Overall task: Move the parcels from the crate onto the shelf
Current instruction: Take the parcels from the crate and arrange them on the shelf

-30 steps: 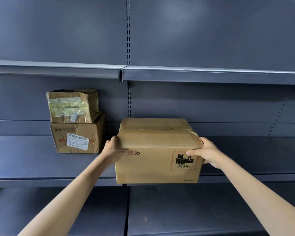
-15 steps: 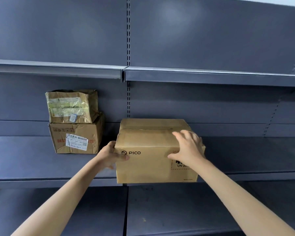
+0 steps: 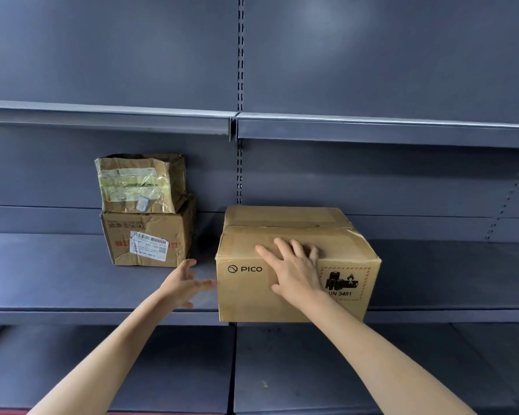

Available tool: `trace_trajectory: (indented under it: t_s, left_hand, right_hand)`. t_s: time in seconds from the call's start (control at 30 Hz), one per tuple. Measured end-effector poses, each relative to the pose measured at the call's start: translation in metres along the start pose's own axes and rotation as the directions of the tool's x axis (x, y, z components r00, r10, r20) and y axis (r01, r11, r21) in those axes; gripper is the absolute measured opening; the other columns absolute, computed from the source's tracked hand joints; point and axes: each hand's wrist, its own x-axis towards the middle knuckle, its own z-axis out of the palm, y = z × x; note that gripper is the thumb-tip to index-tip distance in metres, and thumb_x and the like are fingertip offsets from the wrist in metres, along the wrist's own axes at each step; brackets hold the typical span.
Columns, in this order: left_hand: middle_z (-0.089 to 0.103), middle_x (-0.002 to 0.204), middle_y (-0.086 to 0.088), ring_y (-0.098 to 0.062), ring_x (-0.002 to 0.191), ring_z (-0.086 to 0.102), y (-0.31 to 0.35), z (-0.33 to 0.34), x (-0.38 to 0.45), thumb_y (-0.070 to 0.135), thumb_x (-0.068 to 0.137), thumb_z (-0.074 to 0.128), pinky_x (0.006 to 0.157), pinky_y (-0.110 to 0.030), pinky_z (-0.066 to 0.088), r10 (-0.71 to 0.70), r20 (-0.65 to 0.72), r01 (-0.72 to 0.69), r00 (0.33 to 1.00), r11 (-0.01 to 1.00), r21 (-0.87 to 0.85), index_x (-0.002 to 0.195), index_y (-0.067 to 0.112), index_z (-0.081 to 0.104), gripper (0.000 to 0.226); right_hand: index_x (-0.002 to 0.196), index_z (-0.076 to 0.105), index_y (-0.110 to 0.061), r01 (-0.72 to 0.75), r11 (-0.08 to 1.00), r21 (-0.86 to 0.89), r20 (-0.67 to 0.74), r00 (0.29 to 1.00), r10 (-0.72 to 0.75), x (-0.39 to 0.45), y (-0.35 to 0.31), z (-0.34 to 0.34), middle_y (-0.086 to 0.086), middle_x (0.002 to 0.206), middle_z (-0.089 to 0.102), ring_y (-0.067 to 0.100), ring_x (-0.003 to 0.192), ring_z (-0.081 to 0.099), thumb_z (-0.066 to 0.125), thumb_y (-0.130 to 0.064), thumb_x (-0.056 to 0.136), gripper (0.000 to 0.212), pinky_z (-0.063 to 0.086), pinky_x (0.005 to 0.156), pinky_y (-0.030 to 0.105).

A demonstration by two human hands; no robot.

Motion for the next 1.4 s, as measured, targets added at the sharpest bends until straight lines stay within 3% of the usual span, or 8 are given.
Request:
trace_trajectory:
  t_s: [0.2, 0.4, 0.57, 0.73, 0.87, 1.07, 1.2, 1.4]
  left_hand:
    - [0.040, 0.137, -0.014, -0.024, 0.108, 0.049, -0.007, 0.001, 0.001, 0.023, 0.079, 0.072, 0.078, -0.042, 0.054, -0.003, -0.011, 0.003, 1.000, 1.000, 0.029, 0.144, 0.019, 0.024, 0.081]
    - [0.040, 0.118, -0.005, -0.023, 0.104, 0.050, -0.003, 0.002, 0.002, 0.023, 0.081, 0.070, 0.082, -0.043, 0.054, 0.001, -0.029, 0.000, 1.000, 0.999, 0.040, 0.144, 0.020, 0.025, 0.078]
    - [0.042, 0.106, -0.002, -0.025, 0.103, 0.052, 0.003, 0.007, 0.010, 0.023, 0.081, 0.069, 0.082, -0.046, 0.055, -0.001, -0.038, 0.004, 0.999, 0.997, 0.078, 0.145, 0.021, 0.024, 0.079]
    - [0.041, 0.132, -0.012, -0.028, 0.112, 0.051, 0.015, 0.023, 0.017, 0.023, 0.080, 0.070, 0.078, -0.044, 0.056, 0.029, -0.043, -0.024, 0.999, 0.991, 0.129, 0.145, 0.019, 0.024, 0.080]
    - [0.041, 0.126, -0.010, -0.026, 0.105, 0.051, 0.027, 0.033, 0.029, 0.024, 0.080, 0.070, 0.076, -0.043, 0.057, 0.059, -0.067, -0.044, 0.996, 0.979, 0.201, 0.146, 0.019, 0.022, 0.082]
    - [0.032, 0.141, -0.015, -0.035, 0.127, 0.038, 0.055, 0.048, 0.045, 0.014, 0.073, 0.075, 0.069, -0.042, 0.054, 0.163, 0.027, -0.164, 0.986, 0.956, 0.242, 0.146, 0.036, 0.008, 0.102]
    - [0.041, 0.135, -0.008, -0.029, 0.125, 0.041, 0.064, 0.055, 0.056, 0.005, 0.065, 0.073, 0.100, -0.044, 0.044, 0.275, 0.164, -0.311, 0.947, 0.910, 0.274, 0.142, 0.047, 0.012, 0.107]
    - [0.038, 0.118, -0.006, -0.030, 0.111, 0.053, 0.054, 0.058, 0.058, 0.000, 0.066, 0.071, 0.093, -0.045, 0.051, 0.324, 0.182, -0.362, 0.928, 0.898, 0.250, 0.123, 0.058, 0.030, 0.092]
  right_hand:
    - [0.141, 0.025, -0.035, 0.055, 0.998, -0.007, -0.045, 0.997, -0.055, -0.003, 0.014, 0.003, 0.007, 0.150, 0.024, 0.032, 0.135, 0.024, 0.069, -0.022, 0.077, 0.079, 0.016, 0.104, 0.059]
    - [0.123, 0.042, -0.037, 0.175, 0.981, -0.090, -0.121, 0.975, -0.185, -0.010, 0.054, 0.007, 0.002, 0.117, 0.062, 0.027, 0.100, 0.061, 0.089, -0.038, 0.034, 0.101, 0.047, 0.075, 0.053]
    - [0.125, 0.044, -0.035, 0.293, 0.954, -0.058, -0.117, 0.948, -0.298, -0.021, 0.094, 0.003, 0.002, 0.118, 0.062, 0.016, 0.106, 0.040, 0.087, -0.044, 0.037, 0.098, 0.044, 0.079, 0.045]
    - [0.130, 0.039, -0.034, 0.385, 0.923, -0.009, -0.099, 0.918, -0.384, -0.030, 0.130, 0.004, -0.002, 0.129, 0.046, 0.017, 0.114, 0.039, 0.083, -0.044, 0.049, 0.093, 0.034, 0.092, 0.043]
    - [0.133, 0.030, -0.035, 0.473, 0.881, -0.023, -0.126, 0.873, -0.472, -0.038, 0.162, 0.004, -0.002, 0.134, 0.037, 0.018, 0.121, 0.038, 0.083, -0.040, 0.054, 0.095, 0.033, 0.097, 0.045]
    - [0.135, 0.025, -0.034, 0.501, 0.866, -0.019, -0.157, 0.854, -0.497, -0.037, 0.181, 0.007, -0.001, 0.136, 0.036, 0.019, 0.125, 0.035, 0.085, -0.036, 0.053, 0.101, 0.032, 0.099, 0.051]
    - [0.134, 0.027, -0.033, 0.521, 0.854, 0.000, -0.172, 0.841, -0.513, -0.034, 0.185, 0.009, 0.000, 0.137, 0.035, 0.019, 0.126, 0.034, 0.084, -0.035, 0.056, 0.097, 0.030, 0.100, 0.049]
    - [0.134, 0.026, -0.034, 0.509, 0.861, 0.003, -0.174, 0.848, -0.501, -0.033, 0.187, 0.013, -0.001, 0.139, 0.033, 0.019, 0.129, 0.032, 0.085, -0.032, 0.055, 0.100, 0.027, 0.103, 0.052]
